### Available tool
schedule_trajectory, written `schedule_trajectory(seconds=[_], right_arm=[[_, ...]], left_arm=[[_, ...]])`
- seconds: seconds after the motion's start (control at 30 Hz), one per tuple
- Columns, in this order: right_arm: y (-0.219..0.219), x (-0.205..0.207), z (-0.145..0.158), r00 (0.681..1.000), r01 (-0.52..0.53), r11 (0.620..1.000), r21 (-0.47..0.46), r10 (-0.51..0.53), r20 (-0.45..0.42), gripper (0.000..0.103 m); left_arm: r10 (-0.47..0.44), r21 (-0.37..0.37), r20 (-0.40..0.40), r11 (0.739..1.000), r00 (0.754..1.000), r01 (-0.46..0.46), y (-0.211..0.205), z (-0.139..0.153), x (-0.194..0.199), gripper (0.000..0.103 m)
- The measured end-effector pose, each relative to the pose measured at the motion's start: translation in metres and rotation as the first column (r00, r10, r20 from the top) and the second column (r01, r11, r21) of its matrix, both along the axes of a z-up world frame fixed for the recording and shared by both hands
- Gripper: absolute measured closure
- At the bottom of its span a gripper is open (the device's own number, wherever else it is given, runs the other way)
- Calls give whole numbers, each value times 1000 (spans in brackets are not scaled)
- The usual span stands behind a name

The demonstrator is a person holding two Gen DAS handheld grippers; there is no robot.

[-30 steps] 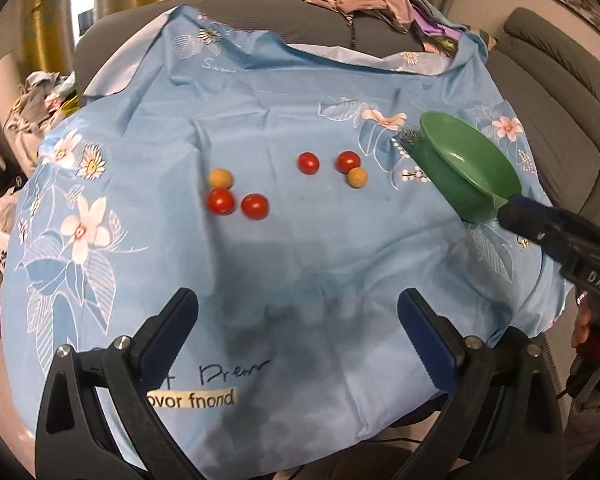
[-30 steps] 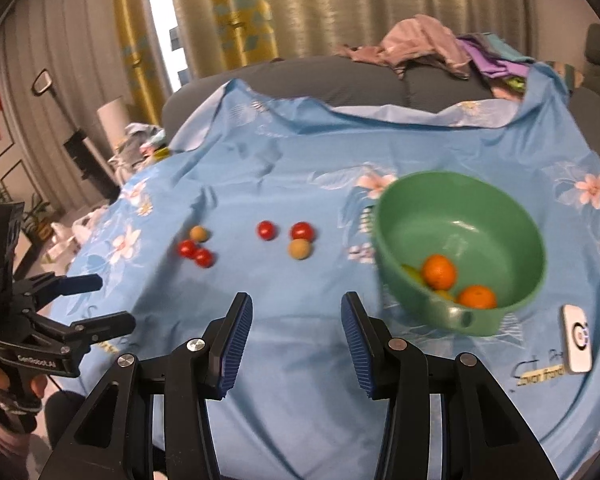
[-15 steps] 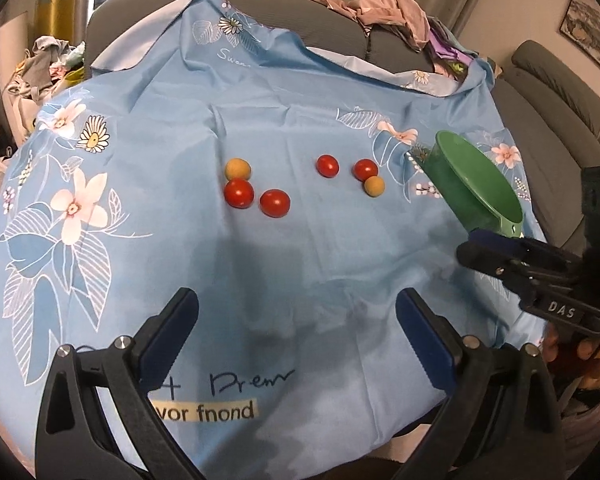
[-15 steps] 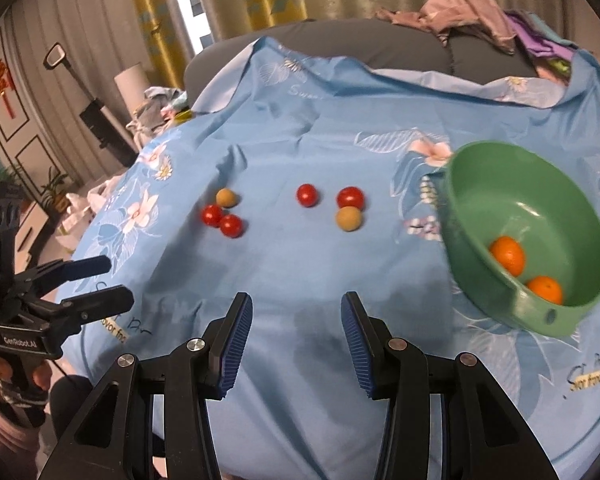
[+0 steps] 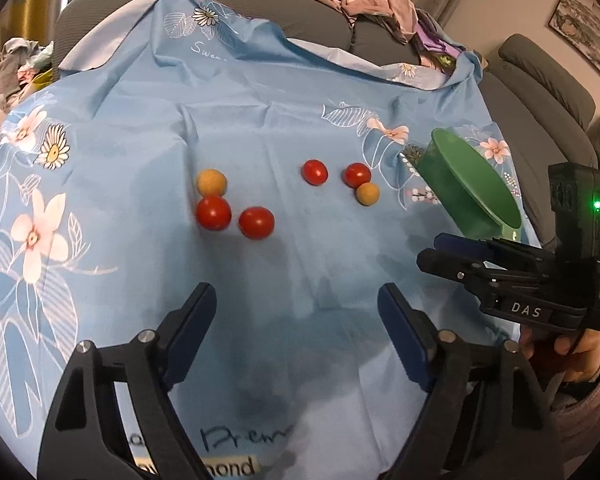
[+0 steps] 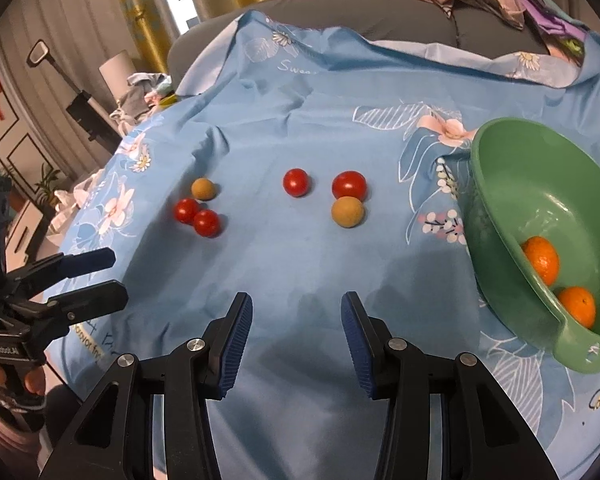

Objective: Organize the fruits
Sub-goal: 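Move the right gripper to the small yellow fruit and close on it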

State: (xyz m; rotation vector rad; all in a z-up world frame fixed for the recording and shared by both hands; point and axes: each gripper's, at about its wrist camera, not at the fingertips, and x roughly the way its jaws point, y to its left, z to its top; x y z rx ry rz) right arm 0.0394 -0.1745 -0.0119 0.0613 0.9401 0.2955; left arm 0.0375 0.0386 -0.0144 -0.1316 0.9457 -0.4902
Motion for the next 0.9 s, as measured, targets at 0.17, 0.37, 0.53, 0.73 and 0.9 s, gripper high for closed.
schedule_trajectory(seconds=[0.17,0.37,0.53,0.73,0.9], right_arm=[[-7,21,-3,1000,26,1000,-1,-26,8,56],[-10,55,-12,999,53,998,-29,-54,-5,56],[-10,80,-25,998,49,998,-44,-50,-41,56],[-9,94,-33,999,8,1000,-19,-9,-53,74],[-10,97,-33,999,-6,1000,0,6,-48,74]], left_arm=[[12,18,19,1000,1000,-12,1,2,23,30],[19,73,32,997,999,-21,-5,1,59,36],[26,108,16,994,1000,-27,-5,-6,83,39],[16,144,2,989,1000,-16,-11,-13,98,48],[31,227,-19,974,999,-26,-17,-24,115,52]])
